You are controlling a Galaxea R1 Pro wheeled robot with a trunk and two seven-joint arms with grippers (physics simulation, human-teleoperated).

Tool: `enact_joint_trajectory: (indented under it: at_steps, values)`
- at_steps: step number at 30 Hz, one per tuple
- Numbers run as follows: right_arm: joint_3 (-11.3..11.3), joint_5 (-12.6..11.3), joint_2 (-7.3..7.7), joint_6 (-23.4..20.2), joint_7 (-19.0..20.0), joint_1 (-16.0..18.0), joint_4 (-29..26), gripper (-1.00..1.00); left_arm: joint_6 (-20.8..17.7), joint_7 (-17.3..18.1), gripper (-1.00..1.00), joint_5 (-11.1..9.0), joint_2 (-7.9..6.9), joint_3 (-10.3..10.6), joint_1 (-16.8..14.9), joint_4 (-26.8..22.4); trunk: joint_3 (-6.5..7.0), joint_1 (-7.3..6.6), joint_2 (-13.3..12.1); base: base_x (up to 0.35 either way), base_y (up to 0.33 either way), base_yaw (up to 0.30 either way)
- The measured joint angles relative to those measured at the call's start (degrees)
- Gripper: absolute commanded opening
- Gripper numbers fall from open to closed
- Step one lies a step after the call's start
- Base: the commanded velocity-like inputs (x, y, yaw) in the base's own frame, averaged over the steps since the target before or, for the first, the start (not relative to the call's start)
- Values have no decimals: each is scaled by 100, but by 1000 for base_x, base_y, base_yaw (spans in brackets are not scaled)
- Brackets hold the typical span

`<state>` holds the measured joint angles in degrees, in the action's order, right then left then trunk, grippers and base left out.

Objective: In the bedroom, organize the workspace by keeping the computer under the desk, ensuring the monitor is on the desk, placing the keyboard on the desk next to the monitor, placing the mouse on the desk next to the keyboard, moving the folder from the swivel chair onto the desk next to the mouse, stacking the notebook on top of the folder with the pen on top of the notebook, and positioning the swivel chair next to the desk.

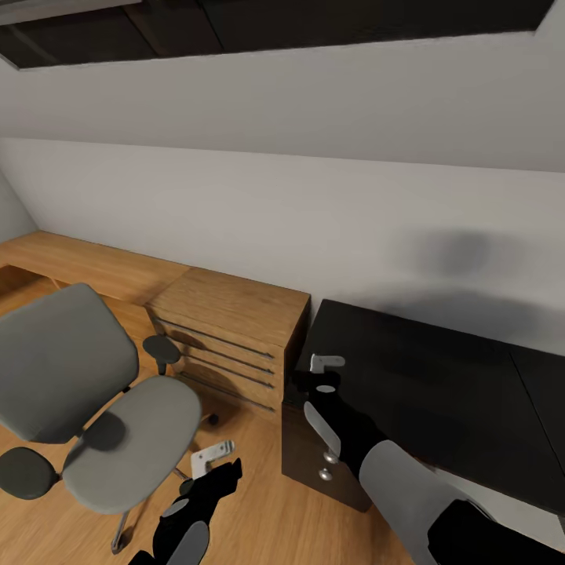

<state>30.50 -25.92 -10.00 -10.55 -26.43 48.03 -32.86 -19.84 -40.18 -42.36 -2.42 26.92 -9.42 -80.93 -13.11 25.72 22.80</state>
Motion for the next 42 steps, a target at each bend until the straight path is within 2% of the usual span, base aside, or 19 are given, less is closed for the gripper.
enact_joint_trajectory:
  at_steps: [4,10,17,21,22,27,42]
  values:
    - [-1,0,0,3,0,-10,-5,100,-5,-5,100,0,-66,19,0,16,0,0,0,316,0,0]
    - [-4,8,0,12,11,-12,90,100,-9,-5,100,-7,-71,30,0,14,0,3,-1,139,0,0]
    - [-23,-4,0,7,21,-12,328,100,-11,-9,100,-35,-71,30,0,-271,1,3,-1,13,0,0]
    - [-24,-5,0,7,22,-14,388,100,-9,-84,100,-38,-80,29,0,-549,-71,91,158,2,0,0]
    - [-25,-6,0,7,22,-14,407,100,-5,-259,100,-39,-84,29,0,-657,-89,113,199,0,0,0]
    - [-28,-6,0,7,22,-13,416,100,-2,-443,100,-43,-86,29,0,-704,-180,223,400,0,0,0]
    - [-26,-6,0,-2,22,-13,473,100,-2,-482,100,-44,-79,35,0,-709,-450,553,1004,0,0,0]
